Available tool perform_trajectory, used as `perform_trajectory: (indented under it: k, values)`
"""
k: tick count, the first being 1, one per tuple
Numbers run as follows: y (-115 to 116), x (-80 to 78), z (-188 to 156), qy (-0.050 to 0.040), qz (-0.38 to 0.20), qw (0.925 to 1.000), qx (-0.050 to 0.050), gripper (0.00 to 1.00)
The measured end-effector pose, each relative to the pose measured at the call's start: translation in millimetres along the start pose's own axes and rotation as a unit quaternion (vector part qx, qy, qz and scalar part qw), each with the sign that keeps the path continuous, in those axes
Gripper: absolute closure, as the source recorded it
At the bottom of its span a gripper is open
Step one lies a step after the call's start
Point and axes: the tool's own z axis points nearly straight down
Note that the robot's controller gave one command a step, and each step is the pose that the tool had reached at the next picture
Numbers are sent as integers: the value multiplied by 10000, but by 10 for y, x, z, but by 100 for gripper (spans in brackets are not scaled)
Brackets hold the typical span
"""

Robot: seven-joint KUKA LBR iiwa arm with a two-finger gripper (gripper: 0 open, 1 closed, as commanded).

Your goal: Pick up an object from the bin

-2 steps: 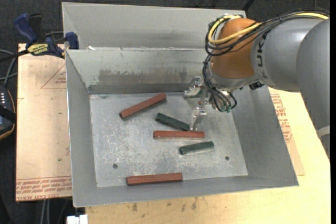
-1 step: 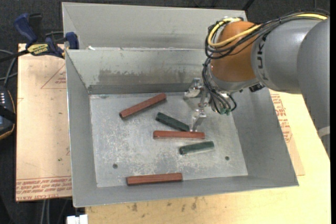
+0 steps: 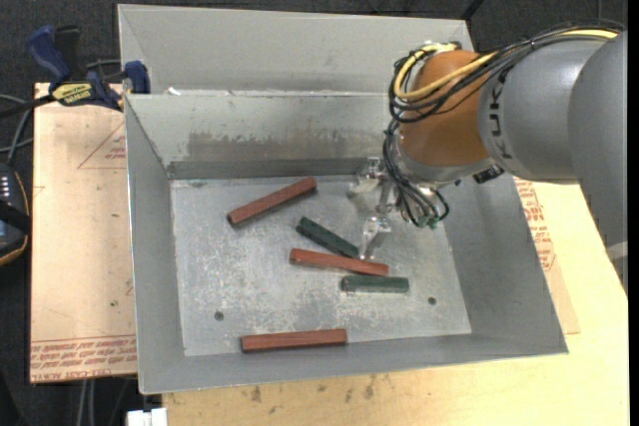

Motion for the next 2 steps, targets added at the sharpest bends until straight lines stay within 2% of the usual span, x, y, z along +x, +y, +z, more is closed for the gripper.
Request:
perform_trajectory:
  k: [1,2]
  values:
    - [309,37,3,136,-406,9991,26,0]
    - [454,40,28,44,-257,9997,-30,0]
